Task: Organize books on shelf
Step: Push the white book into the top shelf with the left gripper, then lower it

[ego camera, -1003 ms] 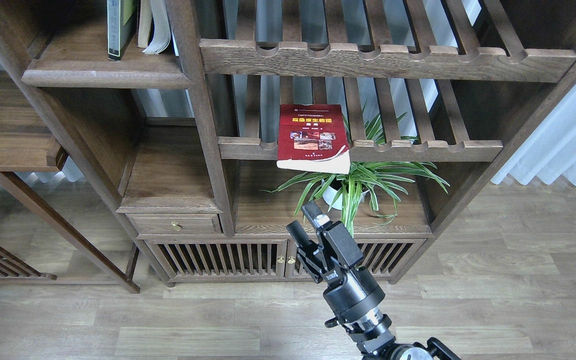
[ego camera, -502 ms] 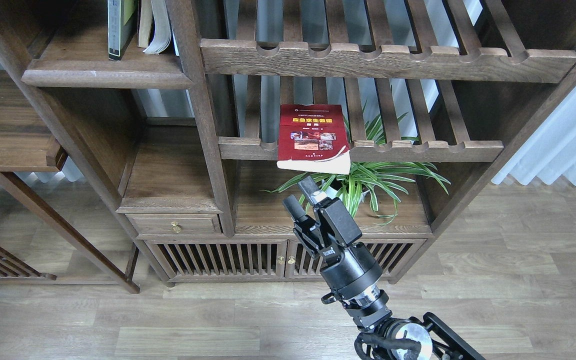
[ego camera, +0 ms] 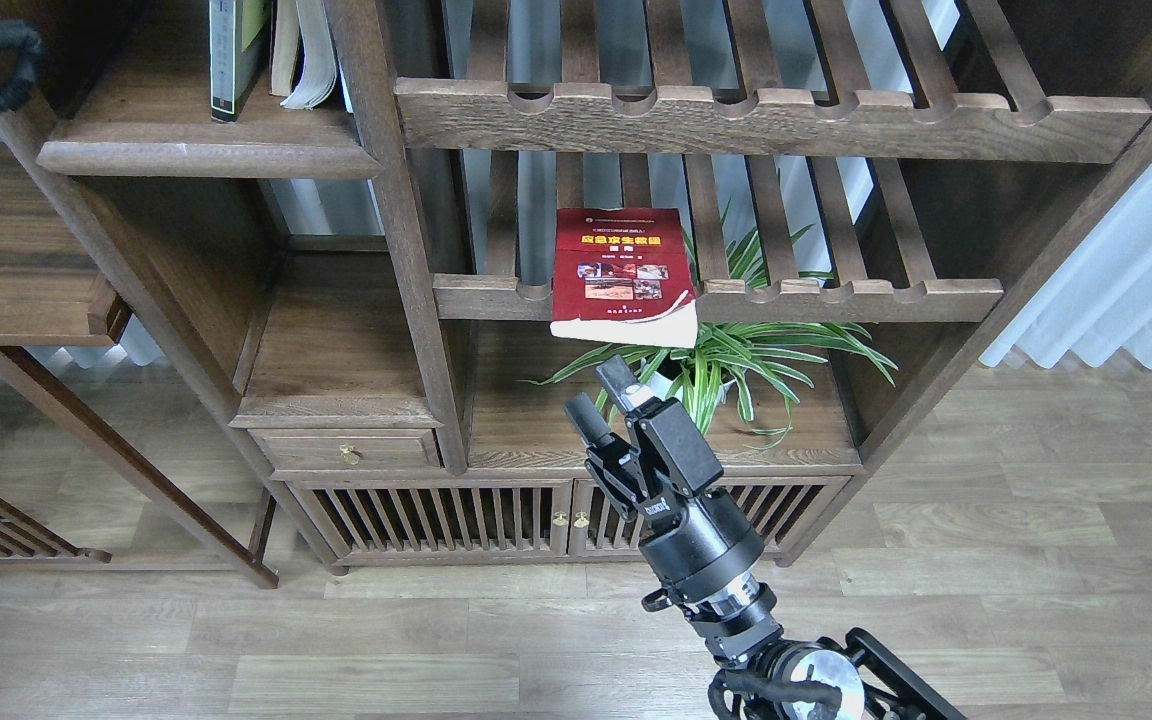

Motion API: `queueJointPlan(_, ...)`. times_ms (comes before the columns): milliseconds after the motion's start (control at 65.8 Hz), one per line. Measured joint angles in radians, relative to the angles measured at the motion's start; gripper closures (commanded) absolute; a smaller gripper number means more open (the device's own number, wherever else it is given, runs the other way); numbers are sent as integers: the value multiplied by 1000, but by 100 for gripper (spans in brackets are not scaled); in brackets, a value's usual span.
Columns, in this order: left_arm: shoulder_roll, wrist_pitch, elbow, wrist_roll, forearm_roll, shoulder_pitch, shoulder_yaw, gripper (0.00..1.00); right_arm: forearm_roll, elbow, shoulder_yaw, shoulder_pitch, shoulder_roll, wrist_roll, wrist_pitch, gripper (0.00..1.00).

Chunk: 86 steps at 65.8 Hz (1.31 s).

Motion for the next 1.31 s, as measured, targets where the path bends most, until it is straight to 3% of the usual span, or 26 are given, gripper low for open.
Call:
queueJointPlan(137,-3,0,-4,0,0,19,6,86,1,0,-1,0,0,0,0,2)
queueJointPlan(258,-21,0,-6,4,-1,50,7,93,1,-2,-1,0,0,0,0,2)
queueJointPlan(699,-22,0,-31,15,-1,87,10,88,8,-112,-16,1,0,4,0,1)
queueJointPlan(1018,1,0,-48,52,-1,116,6,88,51,-135,-70,29,0,9,0,1)
queueJointPlan(1094,1,0,-49,56,-1,120,8,83,51,-138,-80,42,0,9,0,1)
queueJointPlan(1186,-1,0,-50,64,-1,122,9,61,51,-145,-83,51,0,9,0,1)
queueJointPlan(1307,-4,0,-51,67,-5,124,3,48,51,-150,-81,53,0,10,0,1)
